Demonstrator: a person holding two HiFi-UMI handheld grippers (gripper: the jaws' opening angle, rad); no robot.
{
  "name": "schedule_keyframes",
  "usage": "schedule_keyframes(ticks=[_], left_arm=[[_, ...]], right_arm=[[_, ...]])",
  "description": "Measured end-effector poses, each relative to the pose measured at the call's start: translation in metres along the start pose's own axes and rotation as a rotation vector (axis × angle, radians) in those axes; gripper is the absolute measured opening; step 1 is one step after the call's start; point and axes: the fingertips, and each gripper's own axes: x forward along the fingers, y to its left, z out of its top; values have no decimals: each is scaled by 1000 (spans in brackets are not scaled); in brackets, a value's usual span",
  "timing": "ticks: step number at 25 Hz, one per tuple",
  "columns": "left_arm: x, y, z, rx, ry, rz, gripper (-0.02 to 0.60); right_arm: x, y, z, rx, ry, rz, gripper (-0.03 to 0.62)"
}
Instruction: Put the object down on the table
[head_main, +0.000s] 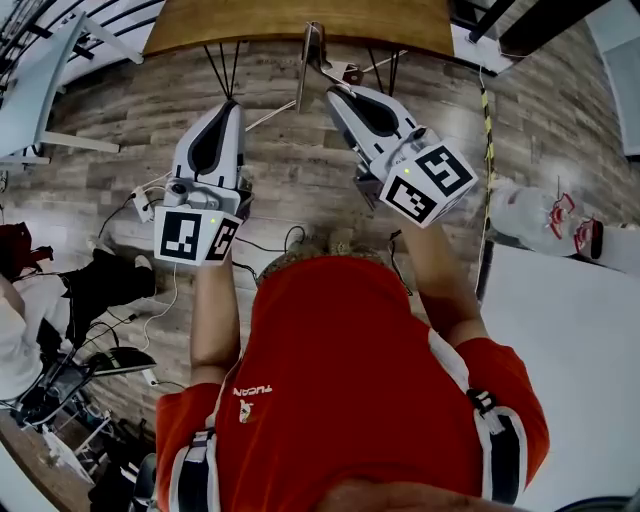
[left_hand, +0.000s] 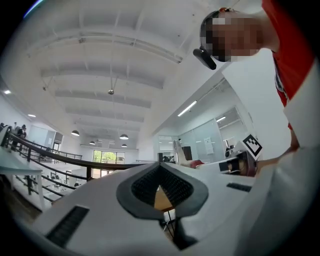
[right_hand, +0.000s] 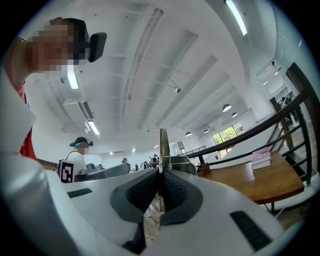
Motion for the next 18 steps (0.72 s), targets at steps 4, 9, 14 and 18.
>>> schedule_keyframes(ticks=[4,9,14,18], left_arm=[[11,-8,-2,6,4,19,9],[30,-10,-9,9,19,31,9],[48,12,-18,9,15,31,9],[79,39,-27,-2,-5,27,9]], right_arm=[[-10,-17,0,5,9,16,26],[-11,-46,1,41,4,21,26],[11,-65,2,55,-5,26,26],[37,-90,-1,33,22,16,26]])
